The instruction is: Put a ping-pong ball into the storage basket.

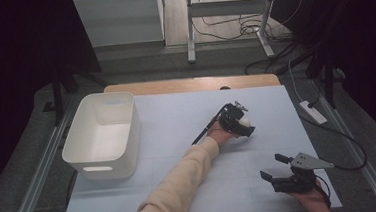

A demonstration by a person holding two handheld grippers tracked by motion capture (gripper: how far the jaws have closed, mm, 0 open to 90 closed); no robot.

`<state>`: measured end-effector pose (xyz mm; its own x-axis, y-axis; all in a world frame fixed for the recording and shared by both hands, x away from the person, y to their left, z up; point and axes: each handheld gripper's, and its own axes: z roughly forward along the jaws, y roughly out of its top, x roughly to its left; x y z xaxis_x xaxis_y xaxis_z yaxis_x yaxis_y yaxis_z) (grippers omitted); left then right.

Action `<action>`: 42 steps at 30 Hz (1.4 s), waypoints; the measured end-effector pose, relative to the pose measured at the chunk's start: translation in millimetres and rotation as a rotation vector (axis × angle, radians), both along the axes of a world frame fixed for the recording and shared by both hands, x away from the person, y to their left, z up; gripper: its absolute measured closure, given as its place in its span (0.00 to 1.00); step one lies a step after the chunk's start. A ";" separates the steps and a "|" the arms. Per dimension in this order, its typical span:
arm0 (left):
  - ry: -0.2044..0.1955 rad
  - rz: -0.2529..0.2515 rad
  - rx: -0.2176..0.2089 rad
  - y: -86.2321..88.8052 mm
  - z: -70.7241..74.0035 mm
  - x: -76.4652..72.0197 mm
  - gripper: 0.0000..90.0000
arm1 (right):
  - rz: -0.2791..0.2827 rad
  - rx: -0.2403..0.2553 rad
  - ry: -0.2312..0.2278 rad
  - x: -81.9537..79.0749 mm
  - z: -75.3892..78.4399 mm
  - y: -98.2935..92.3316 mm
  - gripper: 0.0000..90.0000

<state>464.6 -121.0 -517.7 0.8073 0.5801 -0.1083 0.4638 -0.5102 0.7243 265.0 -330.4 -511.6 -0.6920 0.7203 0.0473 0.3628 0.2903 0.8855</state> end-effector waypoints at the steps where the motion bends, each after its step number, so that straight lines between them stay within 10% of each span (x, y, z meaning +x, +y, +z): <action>1: 0.001 -0.002 -0.001 0.0 -0.2 0.2 0.16 | 0.000 0.000 0.000 0.0 0.0 0.0 0.15; 42: -0.003 -0.019 0.010 -4.4 -6.8 3.1 0.56 | -0.005 0.004 0.002 0.3 -0.6 -2.0 0.15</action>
